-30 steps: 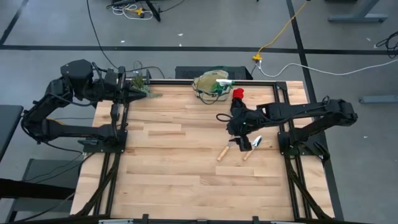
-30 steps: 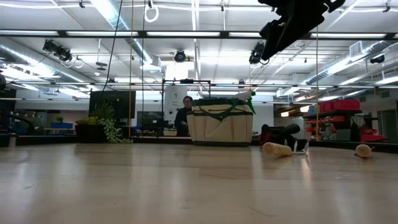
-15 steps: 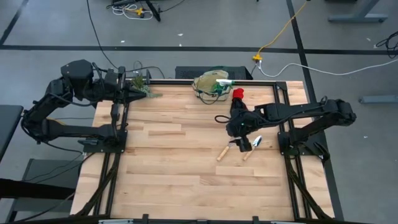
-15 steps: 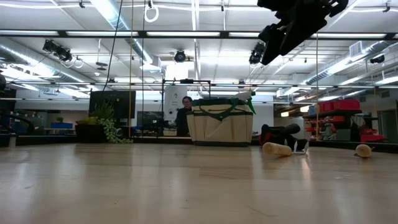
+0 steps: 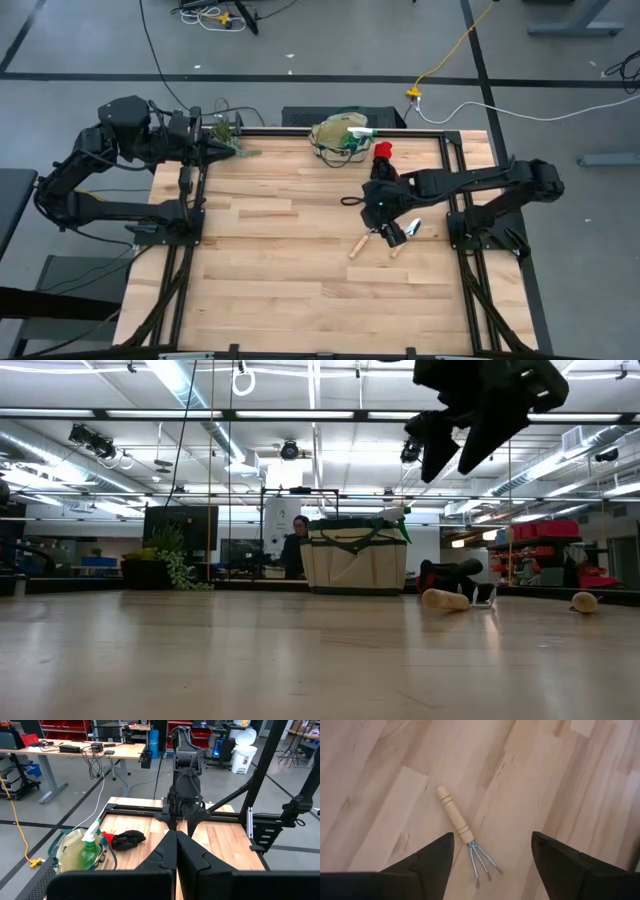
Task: Pick & Place Garden tools in Gardening bag
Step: Put the brown hand rake into the white gardening bag
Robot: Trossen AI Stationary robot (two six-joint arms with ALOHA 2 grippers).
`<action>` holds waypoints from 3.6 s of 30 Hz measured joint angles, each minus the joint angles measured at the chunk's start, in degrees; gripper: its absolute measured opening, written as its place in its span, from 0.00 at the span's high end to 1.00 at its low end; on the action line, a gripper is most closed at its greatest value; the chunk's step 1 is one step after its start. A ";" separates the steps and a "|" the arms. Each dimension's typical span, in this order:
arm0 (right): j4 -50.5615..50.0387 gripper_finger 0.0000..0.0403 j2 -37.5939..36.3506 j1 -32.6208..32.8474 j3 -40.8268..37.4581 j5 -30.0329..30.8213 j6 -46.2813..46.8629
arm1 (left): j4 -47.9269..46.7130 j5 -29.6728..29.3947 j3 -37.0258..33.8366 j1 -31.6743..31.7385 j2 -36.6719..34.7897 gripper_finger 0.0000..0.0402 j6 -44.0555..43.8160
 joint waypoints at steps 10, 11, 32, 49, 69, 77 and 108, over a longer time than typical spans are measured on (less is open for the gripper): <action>0.18 0.34 5.78 0.00 0.00 -0.17 -5.23 | -0.28 0.00 0.00 0.00 0.01 0.99 0.03; 0.20 0.34 6.28 0.00 0.00 -0.18 -5.73 | -0.31 0.00 0.00 0.00 0.00 0.99 0.04; 3.25 0.34 16.65 1.64 0.02 -3.06 -11.16 | -0.68 -0.59 0.00 0.00 0.00 0.99 0.09; 4.07 0.34 21.38 2.04 0.02 -2.09 -11.03 | -0.63 -0.59 0.00 0.00 0.00 0.99 0.01; 8.62 0.43 21.44 3.85 -4.83 1.73 -11.01 | -0.61 -0.60 0.00 0.00 0.00 0.99 -0.01; 9.31 0.50 21.44 3.82 -4.83 1.64 -11.00 | -0.61 -0.60 0.00 0.00 0.00 0.99 -0.37; 10.04 0.74 22.62 3.82 -4.87 1.31 -10.98 | -0.59 -0.59 0.00 0.00 0.01 0.99 -0.44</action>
